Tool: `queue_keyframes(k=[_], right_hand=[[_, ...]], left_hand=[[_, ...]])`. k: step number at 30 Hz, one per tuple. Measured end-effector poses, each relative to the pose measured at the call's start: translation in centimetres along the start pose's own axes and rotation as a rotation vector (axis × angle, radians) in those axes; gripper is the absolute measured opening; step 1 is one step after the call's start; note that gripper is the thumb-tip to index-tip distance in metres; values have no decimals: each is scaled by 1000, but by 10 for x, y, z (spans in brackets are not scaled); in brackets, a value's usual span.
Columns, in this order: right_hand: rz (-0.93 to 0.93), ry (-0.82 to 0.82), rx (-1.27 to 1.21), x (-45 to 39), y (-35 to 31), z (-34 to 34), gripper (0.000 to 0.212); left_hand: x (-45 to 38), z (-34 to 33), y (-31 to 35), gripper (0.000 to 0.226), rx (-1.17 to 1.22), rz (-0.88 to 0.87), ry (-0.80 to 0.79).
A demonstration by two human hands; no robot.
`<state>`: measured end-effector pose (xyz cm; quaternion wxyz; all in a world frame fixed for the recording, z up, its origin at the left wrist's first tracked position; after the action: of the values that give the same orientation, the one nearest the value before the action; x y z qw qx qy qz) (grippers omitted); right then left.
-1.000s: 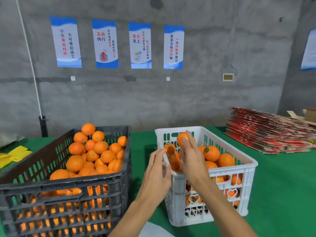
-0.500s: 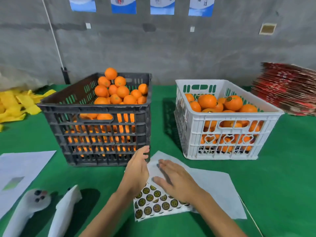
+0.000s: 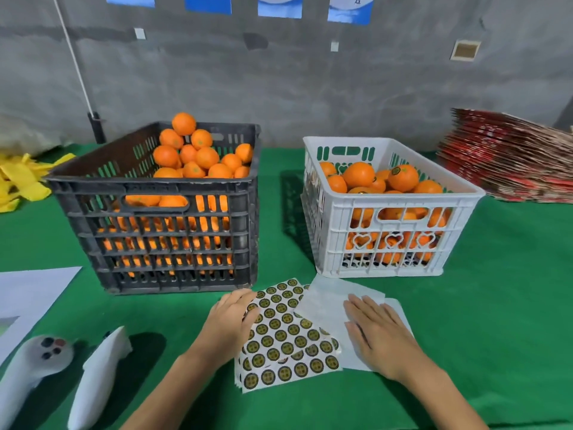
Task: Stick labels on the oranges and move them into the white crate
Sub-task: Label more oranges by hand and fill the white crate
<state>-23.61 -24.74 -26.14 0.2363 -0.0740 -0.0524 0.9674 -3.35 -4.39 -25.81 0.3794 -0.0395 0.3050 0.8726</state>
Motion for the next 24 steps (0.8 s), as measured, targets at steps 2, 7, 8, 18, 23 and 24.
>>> queue_keyframes(k=[2, 7, 8, 18, 23, 24], right_hand=[[-50, -6, 42, 2, 8, 2, 55], [15, 245, 14, -18, -25, 42, 65], [64, 269, -142, -23, -43, 47, 54], [300, -37, -328, -68, -117, -15, 87], [271, 139, -465, -81, -109, -3, 53], [271, 150, -486, -83, -109, 0, 47]], left_hand=[[2, 4, 0, 43, 20, 2, -16], [-2, 34, 14, 40, 38, -90, 76], [-5, 41, 15, 40, 38, -90, 115], [0, -1, 9, 63, 84, -32, -113], [-3, -7, 3, 61, 149, -26, -97], [-3, -7, 2, 60, 163, -28, -96]])
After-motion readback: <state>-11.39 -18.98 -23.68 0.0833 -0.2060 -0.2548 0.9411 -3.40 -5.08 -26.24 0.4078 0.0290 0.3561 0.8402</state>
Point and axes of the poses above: each hand's wrist, its own x-axis away from the middle knuckle, its own z-axis out of the back of the hand, y = z × x, the point moved 9 cm from there along -x, towards the middle knuckle, and after that the axes turned 12 degrees about y, right-handed, at the moved point
